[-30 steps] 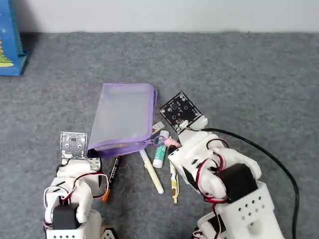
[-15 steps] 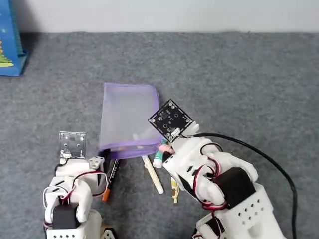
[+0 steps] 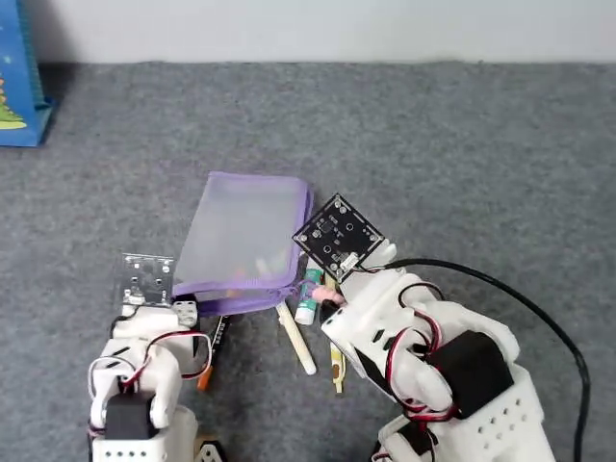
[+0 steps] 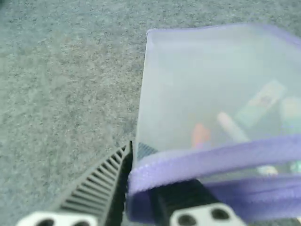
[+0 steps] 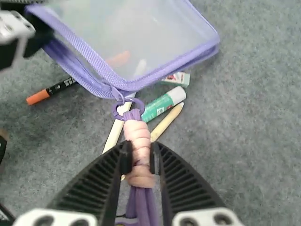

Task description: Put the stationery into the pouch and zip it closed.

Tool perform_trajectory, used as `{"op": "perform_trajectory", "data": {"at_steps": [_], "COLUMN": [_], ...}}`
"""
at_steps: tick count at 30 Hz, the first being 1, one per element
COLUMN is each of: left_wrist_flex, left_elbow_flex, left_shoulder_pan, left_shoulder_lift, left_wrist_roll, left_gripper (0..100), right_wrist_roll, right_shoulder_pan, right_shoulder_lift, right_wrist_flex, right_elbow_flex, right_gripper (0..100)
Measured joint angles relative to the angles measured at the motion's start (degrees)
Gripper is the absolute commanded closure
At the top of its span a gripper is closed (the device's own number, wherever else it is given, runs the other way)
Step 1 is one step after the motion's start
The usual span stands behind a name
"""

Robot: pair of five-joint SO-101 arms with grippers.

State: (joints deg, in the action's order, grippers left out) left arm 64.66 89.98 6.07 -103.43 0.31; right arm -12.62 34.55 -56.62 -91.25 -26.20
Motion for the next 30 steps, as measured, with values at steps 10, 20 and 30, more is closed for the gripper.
{"op": "perform_trajectory", "data": {"at_steps": [10, 20, 30], "left_wrist_flex": [11.7, 12.9, 13.6], "left_elbow_flex": [-13.5, -17.9, -31.9], "left_shoulder_pan": [6.6, 9.8, 9.8], "left_shoulder_lift": [0.0, 0.0, 18.8], "left_wrist_roll": [-0.7, -1.8, -1.8], "left_gripper": [99, 99, 99], "right_wrist_roll": [6.6, 6.9, 9.5], "right_shoulder_pan": [-0.1, -4.3, -6.6], "right_shoulder_lift": [-0.4, 13.2, 32.4], "right_wrist_flex": [-1.3, -0.4, 10.5], "right_elbow_flex": [0.0, 0.0, 0.0], "right_gripper": [81.0, 81.0, 81.1]}}
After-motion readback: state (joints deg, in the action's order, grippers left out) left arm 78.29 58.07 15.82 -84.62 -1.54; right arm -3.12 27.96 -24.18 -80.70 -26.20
